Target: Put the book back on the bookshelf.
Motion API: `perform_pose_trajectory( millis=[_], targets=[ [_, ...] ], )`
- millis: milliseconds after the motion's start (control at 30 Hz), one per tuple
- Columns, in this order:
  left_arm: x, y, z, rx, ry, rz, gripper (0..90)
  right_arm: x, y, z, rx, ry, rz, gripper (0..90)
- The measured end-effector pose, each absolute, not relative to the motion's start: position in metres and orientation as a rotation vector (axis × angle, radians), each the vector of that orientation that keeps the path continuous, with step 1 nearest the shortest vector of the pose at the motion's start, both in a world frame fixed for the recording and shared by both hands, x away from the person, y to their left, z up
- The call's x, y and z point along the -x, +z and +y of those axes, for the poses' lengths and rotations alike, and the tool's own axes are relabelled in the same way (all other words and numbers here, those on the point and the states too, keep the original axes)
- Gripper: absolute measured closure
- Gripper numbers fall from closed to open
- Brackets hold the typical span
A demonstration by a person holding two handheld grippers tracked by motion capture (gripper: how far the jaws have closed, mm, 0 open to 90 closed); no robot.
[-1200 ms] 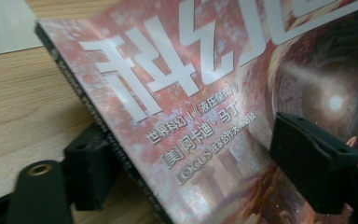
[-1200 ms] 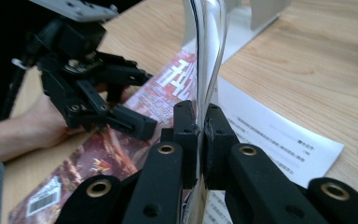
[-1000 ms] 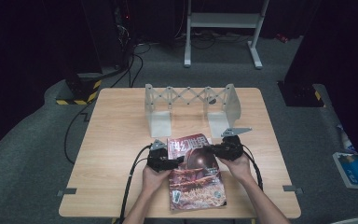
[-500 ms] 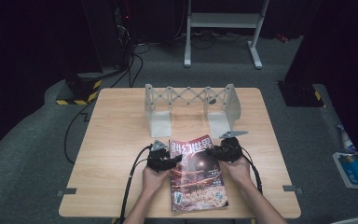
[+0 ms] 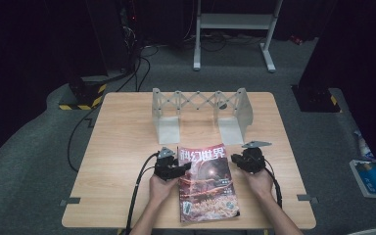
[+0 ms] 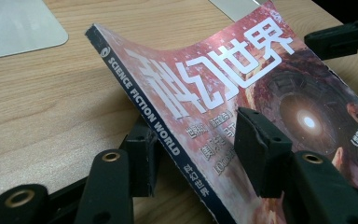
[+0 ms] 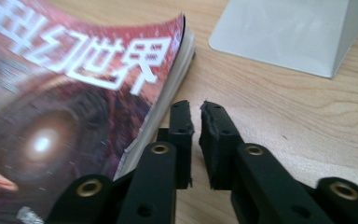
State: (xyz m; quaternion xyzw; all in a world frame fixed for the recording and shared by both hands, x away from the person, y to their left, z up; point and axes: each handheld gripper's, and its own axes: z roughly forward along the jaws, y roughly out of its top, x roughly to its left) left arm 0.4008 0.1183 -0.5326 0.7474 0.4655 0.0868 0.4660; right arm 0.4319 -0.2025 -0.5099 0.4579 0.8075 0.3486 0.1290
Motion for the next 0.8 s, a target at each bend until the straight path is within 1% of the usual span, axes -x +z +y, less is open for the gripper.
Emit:
perform_pose_trajectory(
  millis=[133, 300, 333, 533, 567, 600, 667, 733, 800],
  targets=[
    [-0.401, -0.533, 0.118, -1.836, 0.211, 1.141, 51.1, -0.432, -0.514, -0.197, -1.325, 0.991, 2.357, 87.8],
    [-0.401, -0.532, 0.118, -1.848, 0.218, 1.124, 44.3, -0.433, -0.514, -0.188, -1.301, 1.007, 2.393, 89.4],
    [-0.401, -0.532, 0.118, -1.842, 0.204, 1.128, 44.3, -0.432, -0.514, -0.187, -1.301, 0.999, 2.394, 89.4],
    [-0.402, -0.532, 0.12, -1.829, 0.15, 1.127, 36.4, -0.434, -0.516, -0.186, -1.297, 1.036, 2.405, 89.4],
    [-0.402, -0.532, 0.12, -1.827, 0.14, 1.125, 36.4, -0.434, -0.516, -0.185, -1.293, 1.042, 2.407, 89.4],
    [-0.403, -0.532, 0.121, -1.824, 0.131, 1.123, 33.6, -0.435, -0.516, -0.184, -1.273, 1.053, 2.416, 89.5],
    [-0.403, -0.532, 0.121, -1.821, 0.122, 1.121, 30.7, -0.434, -0.517, -0.183, -1.271, 1.061, 2.417, 89.5],
    [-0.404, -0.532, 0.122, -1.815, 0.111, 1.122, 29.7, -0.435, -0.517, -0.182, -1.264, 1.063, 2.418, 89.5],
    [-0.404, -0.532, 0.122, -1.815, 0.095, 1.115, 26.7, -0.435, -0.518, -0.18, -1.253, 1.072, 2.427, 89.5]
  ],
)
